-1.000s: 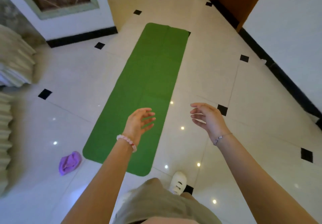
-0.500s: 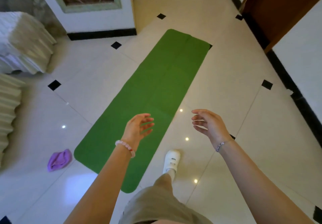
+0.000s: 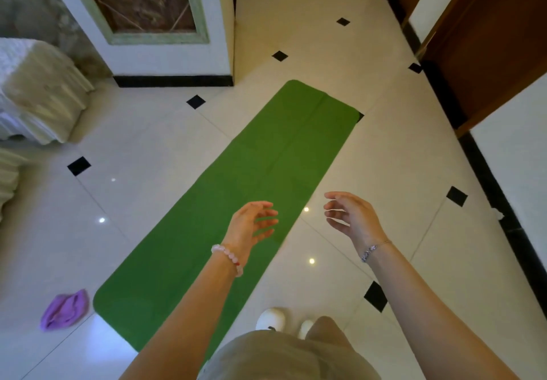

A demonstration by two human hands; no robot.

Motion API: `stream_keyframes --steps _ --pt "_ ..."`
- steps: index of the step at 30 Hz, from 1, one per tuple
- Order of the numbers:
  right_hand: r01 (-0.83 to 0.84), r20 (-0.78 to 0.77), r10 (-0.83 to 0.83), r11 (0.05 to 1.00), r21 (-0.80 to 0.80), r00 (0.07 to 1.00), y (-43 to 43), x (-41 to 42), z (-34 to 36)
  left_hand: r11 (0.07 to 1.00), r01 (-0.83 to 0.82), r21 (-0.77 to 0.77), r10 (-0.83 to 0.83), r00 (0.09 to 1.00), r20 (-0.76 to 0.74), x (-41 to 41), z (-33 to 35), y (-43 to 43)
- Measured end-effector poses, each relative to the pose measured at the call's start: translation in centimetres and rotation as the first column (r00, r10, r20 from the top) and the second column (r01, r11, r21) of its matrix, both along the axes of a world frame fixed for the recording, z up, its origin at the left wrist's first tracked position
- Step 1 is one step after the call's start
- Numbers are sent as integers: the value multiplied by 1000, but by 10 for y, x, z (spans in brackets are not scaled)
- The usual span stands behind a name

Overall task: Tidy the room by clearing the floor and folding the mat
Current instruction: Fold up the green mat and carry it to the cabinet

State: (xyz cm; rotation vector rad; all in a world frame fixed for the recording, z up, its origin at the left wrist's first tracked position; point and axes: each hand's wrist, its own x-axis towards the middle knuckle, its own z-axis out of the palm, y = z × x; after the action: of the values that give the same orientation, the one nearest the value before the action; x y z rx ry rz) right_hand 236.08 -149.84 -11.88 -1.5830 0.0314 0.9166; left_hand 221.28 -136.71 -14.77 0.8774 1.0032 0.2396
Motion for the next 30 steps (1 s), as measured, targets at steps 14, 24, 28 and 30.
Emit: stream_keyframes --steps 14,24,28,30 --pt "-183 -27 183 983 -6 983 48 237 -19 973 -230 26 231 972 -37 207 -5 29" --pt "-236 3 236 972 -1 972 69 425 -4 965 -257 45 257 966 -8 401 8 47" --pt "-277 17 277 961 4 961 81 478 -9 968 -245 44 246 969 -24 454 2 59" --pt "-301 18 301 954 5 953 88 502 -13 970 -238 43 239 971 -31 477 -2 67"
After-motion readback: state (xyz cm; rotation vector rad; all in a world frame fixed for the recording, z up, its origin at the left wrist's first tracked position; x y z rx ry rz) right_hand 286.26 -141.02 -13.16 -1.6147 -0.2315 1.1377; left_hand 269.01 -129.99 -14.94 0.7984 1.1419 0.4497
